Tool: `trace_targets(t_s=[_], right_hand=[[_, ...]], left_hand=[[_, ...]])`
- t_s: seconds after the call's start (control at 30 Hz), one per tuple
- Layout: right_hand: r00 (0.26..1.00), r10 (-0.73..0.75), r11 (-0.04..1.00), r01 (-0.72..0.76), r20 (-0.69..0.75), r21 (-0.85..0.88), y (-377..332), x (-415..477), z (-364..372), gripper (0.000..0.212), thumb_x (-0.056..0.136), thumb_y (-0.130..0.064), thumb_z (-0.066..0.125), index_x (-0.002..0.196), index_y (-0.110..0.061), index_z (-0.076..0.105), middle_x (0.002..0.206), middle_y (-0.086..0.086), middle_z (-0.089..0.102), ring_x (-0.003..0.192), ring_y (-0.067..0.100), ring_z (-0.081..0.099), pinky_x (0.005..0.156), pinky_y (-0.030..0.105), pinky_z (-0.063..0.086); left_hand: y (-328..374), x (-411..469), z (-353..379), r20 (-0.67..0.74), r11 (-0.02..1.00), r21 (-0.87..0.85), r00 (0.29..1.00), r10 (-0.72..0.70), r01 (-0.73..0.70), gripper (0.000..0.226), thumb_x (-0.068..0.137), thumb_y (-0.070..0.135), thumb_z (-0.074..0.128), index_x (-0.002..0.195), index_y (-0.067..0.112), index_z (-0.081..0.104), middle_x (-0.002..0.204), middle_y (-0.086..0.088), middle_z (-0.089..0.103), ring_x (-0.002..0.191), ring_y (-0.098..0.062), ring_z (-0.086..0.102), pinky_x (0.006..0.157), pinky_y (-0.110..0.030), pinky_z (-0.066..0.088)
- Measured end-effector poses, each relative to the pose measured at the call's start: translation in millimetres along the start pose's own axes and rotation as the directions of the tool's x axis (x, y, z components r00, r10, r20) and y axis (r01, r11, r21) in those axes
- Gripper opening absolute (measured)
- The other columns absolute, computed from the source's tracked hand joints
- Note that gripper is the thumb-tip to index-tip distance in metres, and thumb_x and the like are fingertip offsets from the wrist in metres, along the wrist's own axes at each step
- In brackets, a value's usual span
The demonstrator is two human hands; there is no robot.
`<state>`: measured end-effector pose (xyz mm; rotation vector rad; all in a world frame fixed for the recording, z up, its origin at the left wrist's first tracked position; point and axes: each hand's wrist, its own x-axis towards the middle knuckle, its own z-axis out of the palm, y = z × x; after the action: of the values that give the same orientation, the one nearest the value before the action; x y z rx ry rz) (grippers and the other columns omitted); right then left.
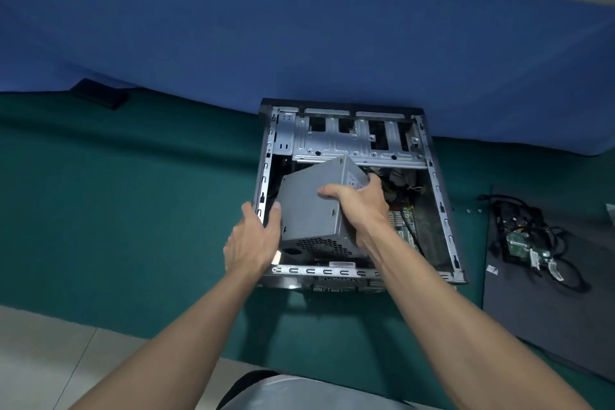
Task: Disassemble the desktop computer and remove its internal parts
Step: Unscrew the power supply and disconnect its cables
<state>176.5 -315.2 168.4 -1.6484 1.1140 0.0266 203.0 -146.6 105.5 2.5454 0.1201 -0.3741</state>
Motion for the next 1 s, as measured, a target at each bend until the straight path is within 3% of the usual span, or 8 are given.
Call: trace_targets(t_s=[0.07, 0.33, 0.4, 0.6, 0.7, 0.83, 0.93, 1.0], right_hand=[[1.000, -0.002, 0.994, 0.004, -0.018, 0.113, -5.2, -11.7, -19.4, 0.111, 0.045, -0.044, 0.081, 0.142, -0.027, 0.030, 0.119, -0.003, 0.058, 0.105, 0.025, 0.056, 0.089, 0.044, 0.047], [0.990, -0.027, 0.876, -0.042, 0.136, 0.481, -11.4, -58.3, -85.5, 0.047, 0.058, -0.030, 0.081, 0.100, -0.015, 0.065, 0.077, 0.004, 0.073, 0.059, 0.017, 0.068, 0.053, 0.030, 0.054], [0.965, -0.016, 0.799, -0.144, 0.260, 0.584, -4.4, -66.5, -98.1, 0.042, 0.060, -0.033, 0.078, 0.096, -0.015, 0.068, 0.086, 0.008, 0.072, 0.070, 0.026, 0.067, 0.066, 0.037, 0.055], [0.895, -0.163, 0.613, -0.238, 0.415, 0.754, 18.1, -78.3, -139.8, 0.027, 0.069, -0.043, 0.069, 0.074, -0.018, 0.076, 0.080, 0.008, 0.070, 0.064, 0.028, 0.064, 0.071, 0.039, 0.052], [0.866, -0.263, 0.510, -0.250, 0.425, 0.823, 29.6, -72.2, -159.6, 0.026, 0.074, -0.043, 0.069, 0.080, -0.019, 0.076, 0.083, 0.005, 0.071, 0.067, 0.027, 0.066, 0.070, 0.039, 0.052], [0.839, -0.370, 0.425, -0.230, 0.400, 0.876, 44.1, -53.6, -185.9, 0.031, 0.075, -0.040, 0.071, 0.097, -0.019, 0.074, 0.091, 0.006, 0.071, 0.075, 0.029, 0.067, 0.070, 0.041, 0.053], [0.804, -0.433, 0.391, -0.238, 0.406, 0.889, 52.7, -34.4, -214.1, 0.035, 0.075, -0.037, 0.071, 0.101, -0.015, 0.075, 0.098, 0.008, 0.072, 0.082, 0.030, 0.069, 0.074, 0.041, 0.054], [0.801, -0.448, 0.367, -0.239, 0.396, 0.899, 59.2, -21.9, -231.6, 0.039, 0.073, -0.034, 0.073, 0.105, -0.013, 0.074, 0.105, 0.010, 0.070, 0.088, 0.031, 0.068, 0.077, 0.043, 0.054]], left_hand=[[1.8, -0.6, -4.4, 0.048, 0.989, -0.150, 0.999, -0.004, 0.011, 0.070, 0.092, 0.068, 0.024, 0.145, 0.022, 0.027, 0.137, -0.012, 0.052, 0.120, -0.035, 0.051, 0.095, -0.046, 0.037], [34.4, 0.8, -34.8, 0.080, 0.839, -0.500, 0.954, 0.290, -0.213, 0.064, 0.098, 0.062, 0.020, 0.151, 0.027, 0.026, 0.157, 0.007, 0.027, 0.144, -0.014, 0.023, 0.117, -0.037, 0.015], [53.7, 0.5, -40.6, 0.172, 0.769, -0.618, 0.927, 0.335, -0.163, 0.062, 0.098, 0.062, 0.023, 0.149, 0.029, 0.032, 0.155, 0.006, 0.032, 0.142, -0.014, 0.028, 0.116, -0.037, 0.019], [110.7, -21.8, -54.6, 0.342, 0.636, -0.772, 0.837, 0.427, -0.009, 0.068, 0.086, 0.076, 0.032, 0.141, 0.038, 0.042, 0.094, 0.013, 0.073, 0.097, -0.015, 0.067, 0.100, -0.059, 0.043], [136.4, -37.7, -57.0, 0.372, 0.609, -0.793, 0.774, 0.512, -0.022, 0.089, 0.066, 0.090, 0.039, 0.137, 0.038, 0.049, 0.138, 0.004, 0.056, 0.129, -0.028, 0.049, 0.108, -0.061, 0.032], [175.0, -74.6, -49.1, 0.355, 0.579, -0.815, 0.760, 0.545, -0.035, 0.086, 0.076, 0.085, 0.033, 0.138, 0.029, 0.050, 0.143, -0.006, 0.050, 0.135, -0.033, 0.041, 0.112, -0.060, 0.025], [204.5, -96.2, -28.8, 0.352, 0.572, -0.820, 0.780, 0.518, -0.010, 0.067, 0.089, 0.073, 0.024, 0.117, 0.026, 0.063, 0.104, -0.001, 0.072, 0.098, -0.024, 0.068, 0.084, -0.041, 0.055], [219.3, -105.6, -15.3, 0.400, 0.547, -0.835, 0.755, 0.520, 0.065, 0.066, 0.092, 0.070, 0.022, 0.100, 0.023, 0.068, 0.079, 0.000, 0.073, 0.070, -0.017, 0.071, 0.058, -0.027, 0.056]])
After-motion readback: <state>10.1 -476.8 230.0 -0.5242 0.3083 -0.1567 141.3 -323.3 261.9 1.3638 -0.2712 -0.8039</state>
